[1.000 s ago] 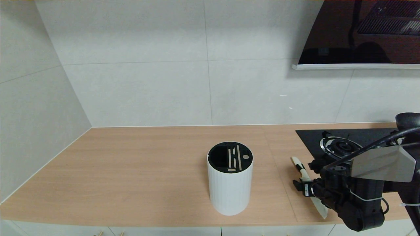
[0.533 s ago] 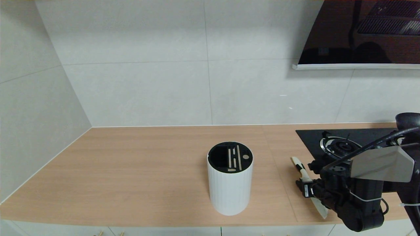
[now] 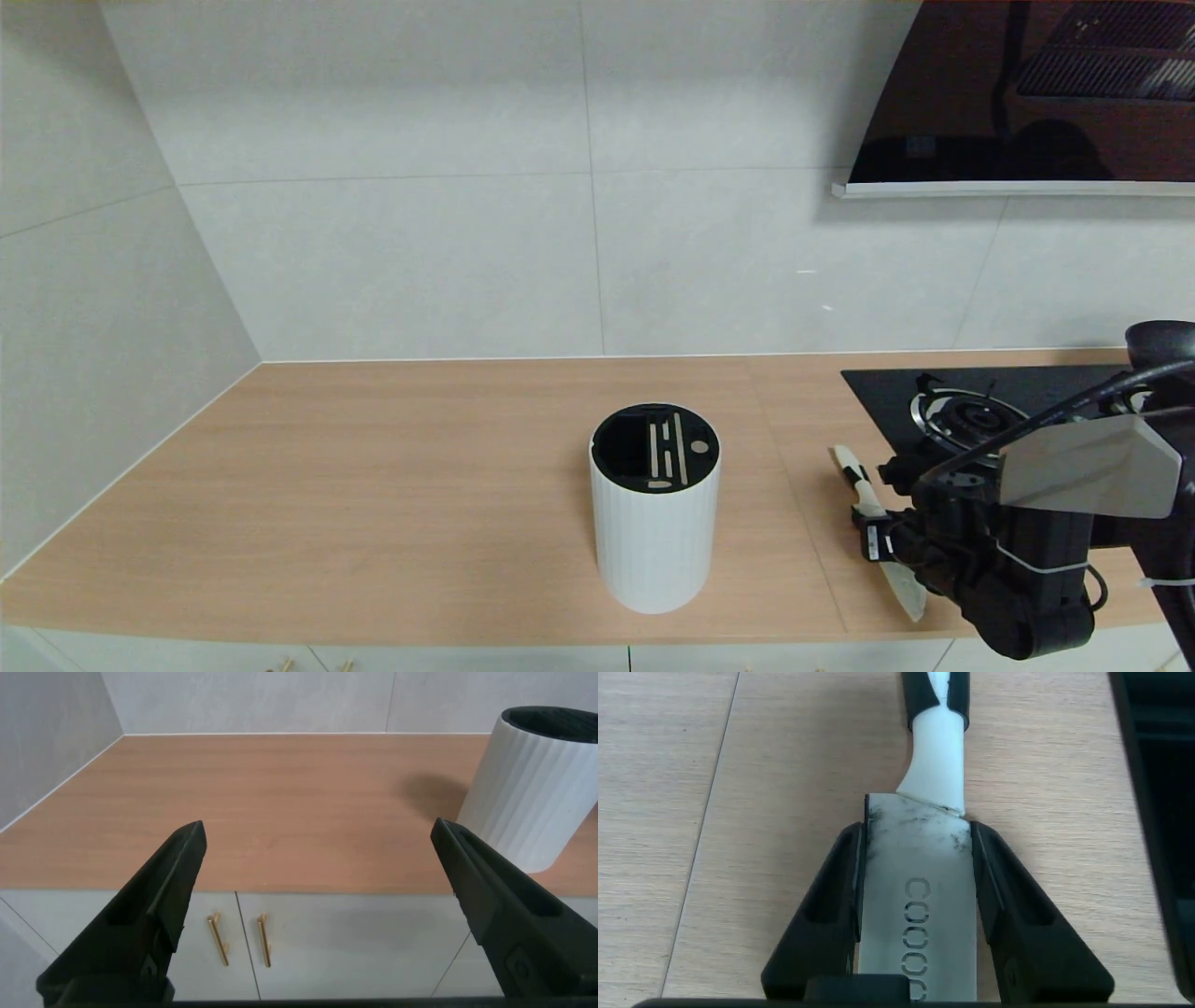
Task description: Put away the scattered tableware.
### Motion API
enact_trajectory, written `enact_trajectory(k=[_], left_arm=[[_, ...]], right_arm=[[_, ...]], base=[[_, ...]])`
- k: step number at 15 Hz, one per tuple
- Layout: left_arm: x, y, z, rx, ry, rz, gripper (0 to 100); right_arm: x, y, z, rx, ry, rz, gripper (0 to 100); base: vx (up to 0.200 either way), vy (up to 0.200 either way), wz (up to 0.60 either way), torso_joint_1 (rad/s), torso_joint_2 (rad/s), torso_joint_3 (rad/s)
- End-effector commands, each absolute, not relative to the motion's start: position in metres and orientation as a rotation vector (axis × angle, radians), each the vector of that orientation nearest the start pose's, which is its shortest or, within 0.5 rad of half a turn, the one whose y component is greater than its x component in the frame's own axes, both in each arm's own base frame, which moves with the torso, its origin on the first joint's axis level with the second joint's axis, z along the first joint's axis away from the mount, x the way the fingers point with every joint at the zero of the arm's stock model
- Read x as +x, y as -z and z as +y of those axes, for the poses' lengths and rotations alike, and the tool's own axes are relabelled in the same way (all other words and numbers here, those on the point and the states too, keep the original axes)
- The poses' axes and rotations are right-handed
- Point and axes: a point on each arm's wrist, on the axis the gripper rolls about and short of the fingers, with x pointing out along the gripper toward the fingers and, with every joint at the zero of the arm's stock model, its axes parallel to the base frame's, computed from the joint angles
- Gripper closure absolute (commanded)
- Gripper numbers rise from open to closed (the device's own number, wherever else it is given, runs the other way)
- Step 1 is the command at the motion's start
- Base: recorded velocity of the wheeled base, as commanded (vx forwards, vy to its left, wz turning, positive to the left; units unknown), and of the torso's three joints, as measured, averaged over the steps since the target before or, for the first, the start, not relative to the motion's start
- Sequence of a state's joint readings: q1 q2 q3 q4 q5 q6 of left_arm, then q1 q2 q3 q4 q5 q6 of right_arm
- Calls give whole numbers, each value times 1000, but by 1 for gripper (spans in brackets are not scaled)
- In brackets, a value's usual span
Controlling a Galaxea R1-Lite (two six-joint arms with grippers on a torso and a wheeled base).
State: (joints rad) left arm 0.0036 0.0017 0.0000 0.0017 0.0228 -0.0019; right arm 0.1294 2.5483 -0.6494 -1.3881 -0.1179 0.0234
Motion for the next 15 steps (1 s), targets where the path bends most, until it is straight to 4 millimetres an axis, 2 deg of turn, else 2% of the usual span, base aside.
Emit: enact_trajectory(k=[1,5,7,9,11,12,13,15], left_arm=[[-23,-75,0,0,-28,3,0],[-23,-75,0,23,-25,3,0],[-23,-75,0,23,-25,3,0],[-23,-76,0,20,-25,2,0],[-23,-76,0,32,-22,-3,0],[-24,-79,0,41,-19,-13,0],[-31,-108,0,63,4,-69,0],[-30,-155,-2,63,122,-36,0]], right_arm=[[351,57,42,-29,1,470,100],[338,10,40,-9,2,393,100],[321,-23,43,-7,-14,358,100],[307,-47,47,3,-45,307,100],[291,-70,62,5,-107,251,100],[288,-74,66,5,-121,240,100],[282,-88,75,3,-157,230,100],[279,-114,87,0,-201,223,100]], base=[[0,0,0,0,0,0],[0,0,0,0,0,0],[0,0,0,0,0,0],[0,0,0,0,0,0],[0,0,0,0,0,0],[0,0,0,0,0,0],[0,0,0,0,0,0],[0,0,0,0,0,0]])
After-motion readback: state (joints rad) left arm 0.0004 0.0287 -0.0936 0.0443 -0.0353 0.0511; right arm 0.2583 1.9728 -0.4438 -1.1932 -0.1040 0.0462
